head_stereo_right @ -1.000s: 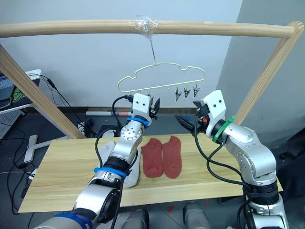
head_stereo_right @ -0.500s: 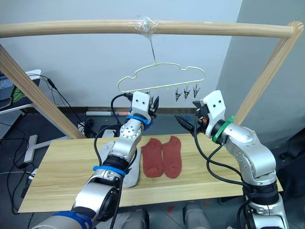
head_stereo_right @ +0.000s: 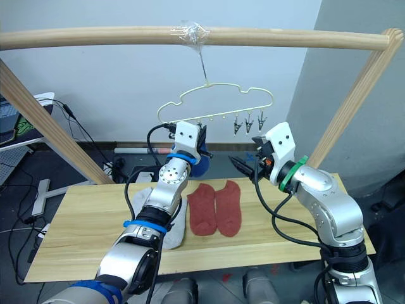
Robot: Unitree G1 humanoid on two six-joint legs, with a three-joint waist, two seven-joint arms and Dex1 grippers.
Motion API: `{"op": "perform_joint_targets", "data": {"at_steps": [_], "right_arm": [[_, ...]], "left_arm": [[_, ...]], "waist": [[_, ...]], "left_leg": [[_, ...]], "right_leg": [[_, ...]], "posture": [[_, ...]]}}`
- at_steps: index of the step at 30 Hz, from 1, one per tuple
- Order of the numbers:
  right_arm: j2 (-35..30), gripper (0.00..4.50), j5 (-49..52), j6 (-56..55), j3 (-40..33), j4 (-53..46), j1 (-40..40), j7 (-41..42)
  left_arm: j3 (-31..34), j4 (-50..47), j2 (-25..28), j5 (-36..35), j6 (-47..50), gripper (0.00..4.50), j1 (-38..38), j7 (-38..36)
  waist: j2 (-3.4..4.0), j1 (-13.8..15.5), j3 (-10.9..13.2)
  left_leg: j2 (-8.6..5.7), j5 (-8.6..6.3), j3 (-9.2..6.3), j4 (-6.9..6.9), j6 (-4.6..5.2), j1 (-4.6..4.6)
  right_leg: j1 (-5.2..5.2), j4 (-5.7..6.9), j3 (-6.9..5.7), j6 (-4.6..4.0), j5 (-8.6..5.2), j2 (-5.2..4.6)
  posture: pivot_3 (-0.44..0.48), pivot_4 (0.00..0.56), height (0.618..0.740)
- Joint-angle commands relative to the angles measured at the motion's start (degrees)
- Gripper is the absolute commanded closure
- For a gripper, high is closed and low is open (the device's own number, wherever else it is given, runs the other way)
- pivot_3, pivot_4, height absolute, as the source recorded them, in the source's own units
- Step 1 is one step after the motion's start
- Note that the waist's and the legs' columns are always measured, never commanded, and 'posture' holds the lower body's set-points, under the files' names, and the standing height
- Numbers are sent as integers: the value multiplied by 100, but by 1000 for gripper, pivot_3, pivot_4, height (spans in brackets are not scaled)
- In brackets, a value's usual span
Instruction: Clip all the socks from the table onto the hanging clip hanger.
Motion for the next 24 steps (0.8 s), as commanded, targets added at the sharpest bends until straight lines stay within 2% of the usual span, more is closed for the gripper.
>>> {"op": "perform_joint_targets", "data": {"at_steps": [1, 4, 8, 12, 16, 18, 24], "right_arm": [[44, 0, 52, -76, 15, -278, -25, -43], [106, 0, -95, -129, 196, -179, 41, -103], [201, 0, -864, -586, 919, 738, 294, -301], [462, 0, -1555, -1734, 1470, 2134, 359, -269], [1076, 0, -1921, -2411, 1717, 3745, -107, -289], [1468, 0, -1993, -2688, 1692, 4711, -412, -263], [2001, 0, -2208, -3209, 1519, 6492, -876, -322]], "left_arm": [[25, -278, 37, -26, -128, 4284, -35, -54], [23, -359, 80, -11, -64, 4284, -8, -86], [166, -837, 97, -522, 719, 4284, 144, -658], [567, -1953, 170, -1722, 2426, 4284, 437, -1451], [988, -3020, 595, -2744, 4180, 4284, 722, -1835], [1079, -3216, 674, -2899, 4520, 4284, 737, -1771], [1031, -3442, 625, -2888, 4744, 4284, 733, -1573]], "waist": [[0, 1, 0], [0, 6, 0], [0, 6, 0], [1, -11, 0], [2, -119, 1], [2, -131, 1], [2, 6, 0]], "left_leg": [[0, 0, 0, 0, 0, 0], [0, 0, 0, 0, 0, 0], [0, 0, -1, 0, 0, 2], [0, 0, 0, 0, 0, 4], [4, 1, 1, 0, 1, 15], [5, 5, -3, -1, 6, 18], [4, 9, -9, 0, 10, 18]], "right_leg": [[0, 0, 0, 0, 0, 0], [0, 1, 0, 0, 0, 0], [1, 2, 0, 0, 0, 0], [2, 4, 1, 0, 0, 0], [2, 12, 3, -1, 0, 3], [2, 20, 2, -1, 0, 5], [11, 13, -1, -3, 4, 6]], "posture": [[-85, 138, 740], [-73, 143, 740], [-63, 148, 740], [-63, 148, 740], [-63, 148, 740], [-11, 155, 740], [21, 153, 740]]}}
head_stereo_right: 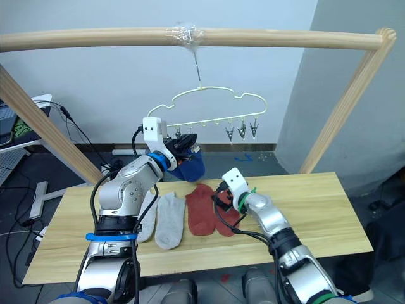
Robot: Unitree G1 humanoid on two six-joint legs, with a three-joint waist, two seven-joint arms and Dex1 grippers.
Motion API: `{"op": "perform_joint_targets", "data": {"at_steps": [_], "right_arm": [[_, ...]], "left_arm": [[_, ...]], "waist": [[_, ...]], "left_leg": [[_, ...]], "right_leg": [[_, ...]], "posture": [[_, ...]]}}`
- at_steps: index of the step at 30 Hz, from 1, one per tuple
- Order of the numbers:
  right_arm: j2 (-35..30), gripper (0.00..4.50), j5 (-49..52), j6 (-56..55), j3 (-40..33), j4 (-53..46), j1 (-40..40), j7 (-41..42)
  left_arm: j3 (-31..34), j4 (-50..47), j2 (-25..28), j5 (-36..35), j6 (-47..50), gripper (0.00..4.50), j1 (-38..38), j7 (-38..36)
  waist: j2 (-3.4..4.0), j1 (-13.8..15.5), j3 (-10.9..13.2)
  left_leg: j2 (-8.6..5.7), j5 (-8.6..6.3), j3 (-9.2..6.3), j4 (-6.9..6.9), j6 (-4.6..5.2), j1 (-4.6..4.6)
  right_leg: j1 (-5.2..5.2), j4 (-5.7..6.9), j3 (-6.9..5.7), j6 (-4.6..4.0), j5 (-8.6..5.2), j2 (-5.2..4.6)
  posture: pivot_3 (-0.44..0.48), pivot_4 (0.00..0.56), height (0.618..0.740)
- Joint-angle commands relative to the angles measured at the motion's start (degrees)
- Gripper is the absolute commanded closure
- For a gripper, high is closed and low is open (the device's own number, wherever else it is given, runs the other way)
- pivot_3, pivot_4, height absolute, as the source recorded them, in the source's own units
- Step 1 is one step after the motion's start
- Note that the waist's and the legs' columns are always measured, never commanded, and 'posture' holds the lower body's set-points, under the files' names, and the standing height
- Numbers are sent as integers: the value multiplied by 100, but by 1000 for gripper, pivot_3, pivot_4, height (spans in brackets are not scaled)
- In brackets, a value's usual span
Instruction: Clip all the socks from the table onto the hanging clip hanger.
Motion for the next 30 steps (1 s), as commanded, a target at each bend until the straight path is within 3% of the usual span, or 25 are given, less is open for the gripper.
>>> {"op": "perform_joint_targets", "data": {"at_steps": [1, 5, 7, 10, 12, 14, 20, 25, 30], "right_arm": [[114, 0, -146, -285, -206, 791, -239, -128], [78, 0, -658, -532, -5, 1872, -335, -388], [-8, 386, -842, -692, 37, 2010, -299, -381], [-121, 1383, -810, -743, -85, 1815, -74, -233], [-265, 1667, -738, -758, -160, 1422, 252, -54], [-344, 2346, -770, -770, -155, 1139, 459, 59], [-1118, 4463, -1079, -1165, 14, -794, 1519, 371], [-1635, 4463, -980, -1482, -145, -2367, 2114, 608], [-2205, 4463, -1556, -2636, -55, -3171, 2222, 520]], "left_arm": [[-52, -238, -57, 42, 1, 4284, -32, 160], [-160, -472, -109, 109, -21, 4284, 182, 254], [-173, -512, -100, 103, -4, 4284, 203, 269], [-168, -439, -86, 100, -32, 4284, 150, 265], [-174, -337, -97, 104, -76, 4284, 85, 240], [-185, -307, -118, 97, -89, 4284, 63, 230], [10, -271, -198, -282, 366, 4284, 21, 217], [312, -155, -138, -823, 1057, 4284, -99, 121], [1219, 115, -417, -1917, 2123, 4284, -215, 522]], "waist": [[0, 55, 0], [0, 93, 0], [2, 102, -1], [2, 107, -1], [1, 114, -2], [1, 133, -3], [2, 164, -4], [2, 81, -3], [1, 6, -3]], "left_leg": [[0, 0, 0, 0, 0, -3], [-2, 0, 0, -2, 0, -5], [-1, 0, 2, -4, -1, 1], [-1, 0, 1, -3, -1, 14], [-1, -1, 2, -3, -1, 78], [-2, -1, 2, -2, -1, 77], [-1, -1, 4, -3, -2, 75], [-1, -2, 8, -3, -2, 72], [-1, -2, 8, -2, -2, 75]], "right_leg": [[0, -2, 0, -7, 4, 0], [-1, -7, 0, -22, 13, -2], [0, -6, 1, -21, 11, -1], [11, -2, 0, -5, 2, 0], [76, -12, 0, -14, -7, 0], [79, -16, 2, -23, -14, -1], [76, -17, 3, -9, -8, -1], [70, -19, 4, -27, -21, -2], [71, -19, 4, -26, -23, -3]], "posture": [[33, 154, 740], [36, 153, 740], [37, 153, 740], [20, 153, 740], [20, 153, 740], [20, 153, 740], [-12, 152, 740], [-25, 152, 740], [-46, 149, 740]]}}
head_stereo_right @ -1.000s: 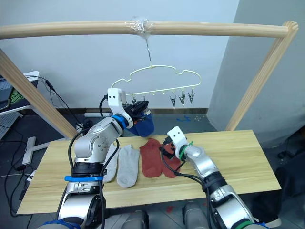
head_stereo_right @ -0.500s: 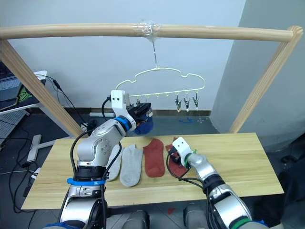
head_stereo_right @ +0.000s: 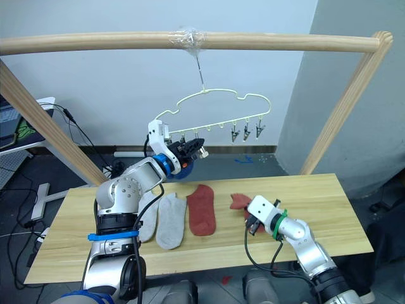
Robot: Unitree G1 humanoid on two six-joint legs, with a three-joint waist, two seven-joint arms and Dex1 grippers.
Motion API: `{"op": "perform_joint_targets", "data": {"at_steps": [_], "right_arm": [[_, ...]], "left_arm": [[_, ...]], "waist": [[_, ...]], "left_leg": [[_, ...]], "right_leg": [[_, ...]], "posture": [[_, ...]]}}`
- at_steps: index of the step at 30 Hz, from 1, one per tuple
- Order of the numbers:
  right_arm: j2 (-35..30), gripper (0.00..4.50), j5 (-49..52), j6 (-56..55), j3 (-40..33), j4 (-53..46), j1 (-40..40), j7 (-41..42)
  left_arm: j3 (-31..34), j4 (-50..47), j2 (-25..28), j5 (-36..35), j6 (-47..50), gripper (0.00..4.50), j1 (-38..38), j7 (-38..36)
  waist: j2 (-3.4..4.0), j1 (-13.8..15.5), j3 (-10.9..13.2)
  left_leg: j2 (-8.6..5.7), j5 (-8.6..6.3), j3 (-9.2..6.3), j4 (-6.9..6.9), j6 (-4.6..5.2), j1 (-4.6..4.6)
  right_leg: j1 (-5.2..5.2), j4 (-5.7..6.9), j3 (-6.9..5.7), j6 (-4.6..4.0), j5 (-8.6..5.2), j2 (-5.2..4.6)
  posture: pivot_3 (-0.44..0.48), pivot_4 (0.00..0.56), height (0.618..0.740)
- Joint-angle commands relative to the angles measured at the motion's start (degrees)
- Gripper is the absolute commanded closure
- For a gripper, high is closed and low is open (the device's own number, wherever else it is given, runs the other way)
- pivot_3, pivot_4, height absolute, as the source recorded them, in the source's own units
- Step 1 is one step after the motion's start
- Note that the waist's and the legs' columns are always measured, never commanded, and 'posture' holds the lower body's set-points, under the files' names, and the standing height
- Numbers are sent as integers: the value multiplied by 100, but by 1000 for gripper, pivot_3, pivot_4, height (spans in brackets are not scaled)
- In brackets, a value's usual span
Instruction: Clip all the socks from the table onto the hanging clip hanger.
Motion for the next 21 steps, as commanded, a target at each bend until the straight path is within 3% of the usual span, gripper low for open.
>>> {"op": "perform_joint_targets", "data": {"at_steps": [1, 7, 21], "right_arm": [[-262, 4463, -409, -769, 20, -568, -52, -87], [-300, 4463, -780, -1470, -28, -965, -210, -341], [-83, 4463, -680, -1843, -178, -1141, -114, -576]], "left_arm": [[428, 69, -40, -641, 691, 4284, 3, 167], [940, 172, -188, -1530, 1489, 4284, 28, 476], [733, -50, -104, -1759, 1513, 4284, 165, 589]], "waist": [[-1, -1, 0], [-1, 1, 0], [-4, 4, -2]], "left_leg": [[0, 0, 1, 0, 0, 0], [0, -1, 1, -4, -1, -3], [-1, -1, 1, -3, -2, -2]], "right_leg": [[0, -2, 0, 1, -1, -1], [0, -3, 0, 1, -5, 0], [1, -5, 0, -1, -5, -1]], "posture": [[-46, 149, 740], [-69, 145, 740], [-72, 142, 740]]}}
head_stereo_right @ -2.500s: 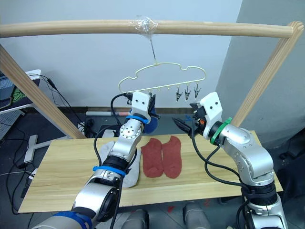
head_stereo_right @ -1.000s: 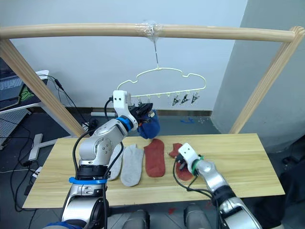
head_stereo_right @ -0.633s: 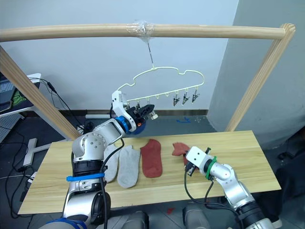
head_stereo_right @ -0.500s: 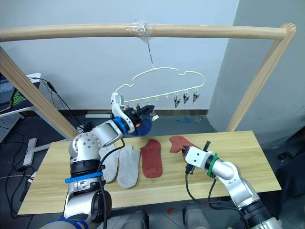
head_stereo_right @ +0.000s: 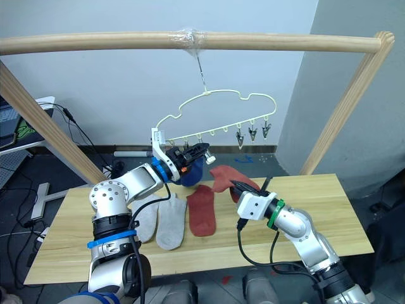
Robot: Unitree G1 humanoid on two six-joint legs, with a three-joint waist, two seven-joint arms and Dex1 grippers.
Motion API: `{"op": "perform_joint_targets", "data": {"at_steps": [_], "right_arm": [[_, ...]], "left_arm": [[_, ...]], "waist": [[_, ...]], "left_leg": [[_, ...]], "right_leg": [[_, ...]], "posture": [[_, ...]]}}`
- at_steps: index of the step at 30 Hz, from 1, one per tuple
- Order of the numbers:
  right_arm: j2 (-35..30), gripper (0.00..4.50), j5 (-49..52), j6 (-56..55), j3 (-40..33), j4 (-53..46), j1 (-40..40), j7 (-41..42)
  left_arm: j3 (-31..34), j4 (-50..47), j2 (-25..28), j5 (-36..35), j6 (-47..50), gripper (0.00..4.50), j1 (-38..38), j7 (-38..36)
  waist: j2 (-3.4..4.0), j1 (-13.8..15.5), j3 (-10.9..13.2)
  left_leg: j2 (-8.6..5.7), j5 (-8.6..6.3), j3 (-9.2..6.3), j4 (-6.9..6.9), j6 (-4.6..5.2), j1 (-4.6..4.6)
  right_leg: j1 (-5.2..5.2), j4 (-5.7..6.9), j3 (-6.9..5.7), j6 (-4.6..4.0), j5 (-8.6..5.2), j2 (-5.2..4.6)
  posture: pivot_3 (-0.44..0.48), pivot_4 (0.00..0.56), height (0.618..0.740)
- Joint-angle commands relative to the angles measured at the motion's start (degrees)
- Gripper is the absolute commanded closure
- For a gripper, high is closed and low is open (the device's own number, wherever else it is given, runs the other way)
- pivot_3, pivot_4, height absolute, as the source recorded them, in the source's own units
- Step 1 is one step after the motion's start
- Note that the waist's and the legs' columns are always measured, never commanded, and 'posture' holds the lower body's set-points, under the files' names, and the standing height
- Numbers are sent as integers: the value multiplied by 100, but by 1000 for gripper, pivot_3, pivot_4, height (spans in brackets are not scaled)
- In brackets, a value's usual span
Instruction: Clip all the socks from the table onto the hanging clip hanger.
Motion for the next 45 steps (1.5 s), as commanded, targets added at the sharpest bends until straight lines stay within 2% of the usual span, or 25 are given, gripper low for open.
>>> {"op": "perform_joint_targets", "data": {"at_steps": [1, 14, 30, 37, 39, 45], "right_arm": [[-48, 4463, 130, -207, -139, -282, 55, -23], [81, 4463, 219, -295, -108, -503, -92, 1], [377, 4463, 41, -356, -73, -53, -453, -194], [365, 4463, 22, -399, -89, -35, -494, -238], [347, 4500, 21, -402, -83, -50, -473, -232], [339, 4500, 39, -401, -87, 10, -503, -239]], "left_arm": [[-105, -17, 84, -42, 69, 4284, 93, -19], [-166, -99, 87, -298, 62, 4284, 159, 57], [-12, -158, 49, -1112, 214, 4284, 72, 344], [-151, -231, 176, -1020, 82, 4284, 126, 229], [-224, -299, 232, -984, 40, 3555, 182, 158], [-175, -245, 283, -1069, -50, 1785, 222, 221]], "waist": [[0, 0, 0], [0, 0, 0], [-2, 9, 2], [-2, 19, 2], [-2, 20, 2], [-3, 21, 3]], "left_leg": [[0, 0, 0, 0, 0, 0], [0, 0, 0, 0, 0, 0], [0, -1, -1, -1, -1, -3], [0, -3, -1, -4, -4, -9], [0, -3, -1, -4, -4, -8], [0, -3, -1, -4, -4, -9]], "right_leg": [[0, 0, 0, 0, 0, 0], [0, 0, 0, -1, -1, 0], [-2, -4, -1, -2, -1, 0], [-5, -9, -1, -3, -2, 0], [-5, -8, -1, -3, -2, 0], [-6, -9, -1, -3, -2, -1]], "posture": [[-72, 142, 740], [-68, 145, 740], [-57, 150, 740], [-52, 152, 740], [-52, 152, 740], [-52, 152, 740]]}}
